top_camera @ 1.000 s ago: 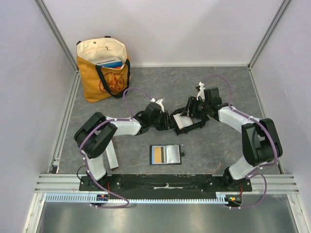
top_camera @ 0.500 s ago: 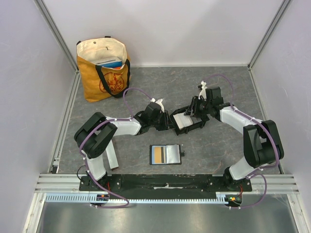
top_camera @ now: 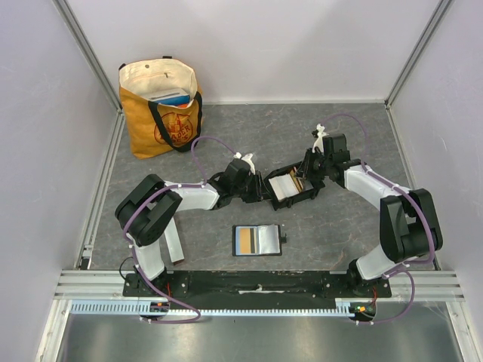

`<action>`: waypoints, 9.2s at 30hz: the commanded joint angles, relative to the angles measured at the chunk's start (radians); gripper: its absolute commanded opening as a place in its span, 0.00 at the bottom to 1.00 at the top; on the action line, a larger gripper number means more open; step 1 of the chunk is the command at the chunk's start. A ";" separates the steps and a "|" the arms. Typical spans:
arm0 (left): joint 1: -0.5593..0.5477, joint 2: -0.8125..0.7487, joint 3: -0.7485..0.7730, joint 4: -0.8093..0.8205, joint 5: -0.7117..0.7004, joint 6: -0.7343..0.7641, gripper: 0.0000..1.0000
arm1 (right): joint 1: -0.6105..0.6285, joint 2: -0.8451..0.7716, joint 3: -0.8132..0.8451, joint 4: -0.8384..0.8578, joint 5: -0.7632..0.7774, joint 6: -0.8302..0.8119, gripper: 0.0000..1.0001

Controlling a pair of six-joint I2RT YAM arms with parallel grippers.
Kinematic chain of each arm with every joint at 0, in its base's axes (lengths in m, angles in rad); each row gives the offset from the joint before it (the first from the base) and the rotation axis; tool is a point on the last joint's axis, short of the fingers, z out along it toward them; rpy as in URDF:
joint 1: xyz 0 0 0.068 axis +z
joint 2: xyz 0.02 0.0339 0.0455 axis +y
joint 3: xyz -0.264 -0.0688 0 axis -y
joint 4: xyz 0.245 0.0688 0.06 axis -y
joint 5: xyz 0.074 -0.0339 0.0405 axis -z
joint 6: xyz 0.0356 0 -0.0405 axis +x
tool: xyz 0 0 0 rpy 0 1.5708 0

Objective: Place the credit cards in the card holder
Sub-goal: Pick up the credit card from the storage box, then insert the credit card into the card holder.

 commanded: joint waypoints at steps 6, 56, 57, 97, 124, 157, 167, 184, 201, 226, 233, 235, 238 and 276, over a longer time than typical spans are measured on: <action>0.005 0.011 0.022 0.037 0.022 -0.004 0.32 | 0.008 -0.042 0.092 -0.098 0.151 -0.071 0.00; -0.001 -0.650 -0.370 -0.239 -0.295 0.073 0.54 | 0.750 -0.524 -0.388 -0.410 0.923 0.555 0.11; -0.001 -0.650 -0.372 -0.239 -0.297 0.073 0.54 | 0.748 -0.528 -0.392 -0.410 0.914 0.555 0.13; -0.005 -0.764 -0.646 -0.185 0.016 -0.047 0.59 | 0.887 -0.254 -0.288 -0.023 0.745 0.592 0.00; -0.013 -0.649 -0.706 0.005 0.014 -0.100 0.54 | 0.887 -0.191 -0.427 -0.129 0.805 0.663 0.00; -0.014 -0.693 -0.737 0.316 0.137 -0.168 0.35 | 0.885 -0.108 -0.454 -0.065 0.774 0.667 0.00; -0.014 -0.659 -0.723 0.312 0.151 -0.163 0.28 | 0.885 -0.111 -0.452 -0.066 0.773 0.664 0.00; -0.015 -0.762 -0.728 0.163 0.099 -0.137 0.02 | 0.883 -0.301 -0.346 -0.077 0.814 0.611 0.00; -0.013 -0.830 -0.720 0.092 0.077 -0.134 0.22 | 0.923 -0.239 -0.190 0.015 0.816 0.598 0.00; -0.016 -0.857 -0.745 0.071 0.031 -0.192 0.02 | 1.087 -0.150 -0.056 -0.094 1.110 0.747 0.00; -0.022 -0.865 -0.746 0.072 0.025 -0.203 0.02 | 1.120 -0.105 -0.023 -0.140 1.171 0.770 0.00; -0.024 -0.865 -0.746 0.072 0.021 -0.205 0.02 | 1.123 -0.100 -0.020 -0.144 1.176 0.773 0.00; -0.030 -0.868 -0.746 0.072 0.013 -0.214 0.02 | 1.130 -0.107 -0.012 -0.146 1.185 0.781 0.00; -0.062 -0.934 -0.751 0.026 -0.059 -0.255 0.02 | 1.189 0.018 0.161 -0.440 1.332 0.804 0.00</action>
